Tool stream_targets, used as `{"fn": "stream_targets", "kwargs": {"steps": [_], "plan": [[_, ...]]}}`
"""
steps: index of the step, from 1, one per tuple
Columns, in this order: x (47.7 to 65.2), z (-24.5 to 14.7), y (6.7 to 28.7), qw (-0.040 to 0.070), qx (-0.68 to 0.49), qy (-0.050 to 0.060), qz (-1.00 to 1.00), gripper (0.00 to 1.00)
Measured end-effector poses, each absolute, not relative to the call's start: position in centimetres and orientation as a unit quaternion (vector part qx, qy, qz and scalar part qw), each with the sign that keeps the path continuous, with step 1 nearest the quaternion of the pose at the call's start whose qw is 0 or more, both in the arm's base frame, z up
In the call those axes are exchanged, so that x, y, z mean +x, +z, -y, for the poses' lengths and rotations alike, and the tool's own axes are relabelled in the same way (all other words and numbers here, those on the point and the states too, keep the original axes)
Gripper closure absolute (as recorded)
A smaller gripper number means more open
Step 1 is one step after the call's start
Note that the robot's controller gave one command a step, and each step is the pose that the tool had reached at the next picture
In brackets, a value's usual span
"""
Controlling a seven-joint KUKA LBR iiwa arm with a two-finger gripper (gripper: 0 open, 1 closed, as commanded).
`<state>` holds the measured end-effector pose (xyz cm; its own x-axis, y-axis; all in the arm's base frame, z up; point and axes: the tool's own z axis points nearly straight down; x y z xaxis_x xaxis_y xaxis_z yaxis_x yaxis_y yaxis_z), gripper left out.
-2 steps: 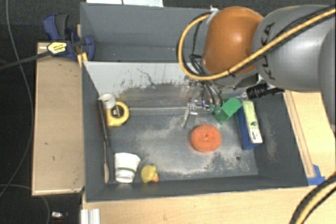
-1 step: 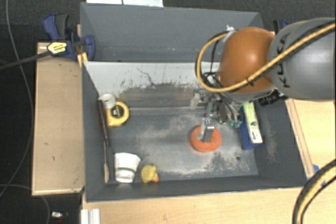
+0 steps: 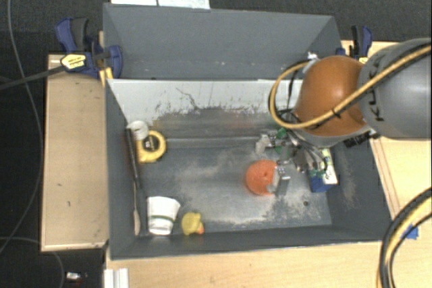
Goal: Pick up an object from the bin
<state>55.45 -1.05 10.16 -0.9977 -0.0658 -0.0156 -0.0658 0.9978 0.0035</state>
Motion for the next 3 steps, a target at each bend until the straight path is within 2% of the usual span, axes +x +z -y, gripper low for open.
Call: {"fn": "stream_targets", "kwargs": {"steps": [1,2,3], "plan": [[54.83,5.66,9.03,0.009,-0.069,0.001,-0.998,1.00],[54.83,5.67,9.03,0.009,-0.067,0.001,-0.998,0.00],[54.82,5.66,9.03,0.009,-0.067,0.001,-0.998,0.00]]}}
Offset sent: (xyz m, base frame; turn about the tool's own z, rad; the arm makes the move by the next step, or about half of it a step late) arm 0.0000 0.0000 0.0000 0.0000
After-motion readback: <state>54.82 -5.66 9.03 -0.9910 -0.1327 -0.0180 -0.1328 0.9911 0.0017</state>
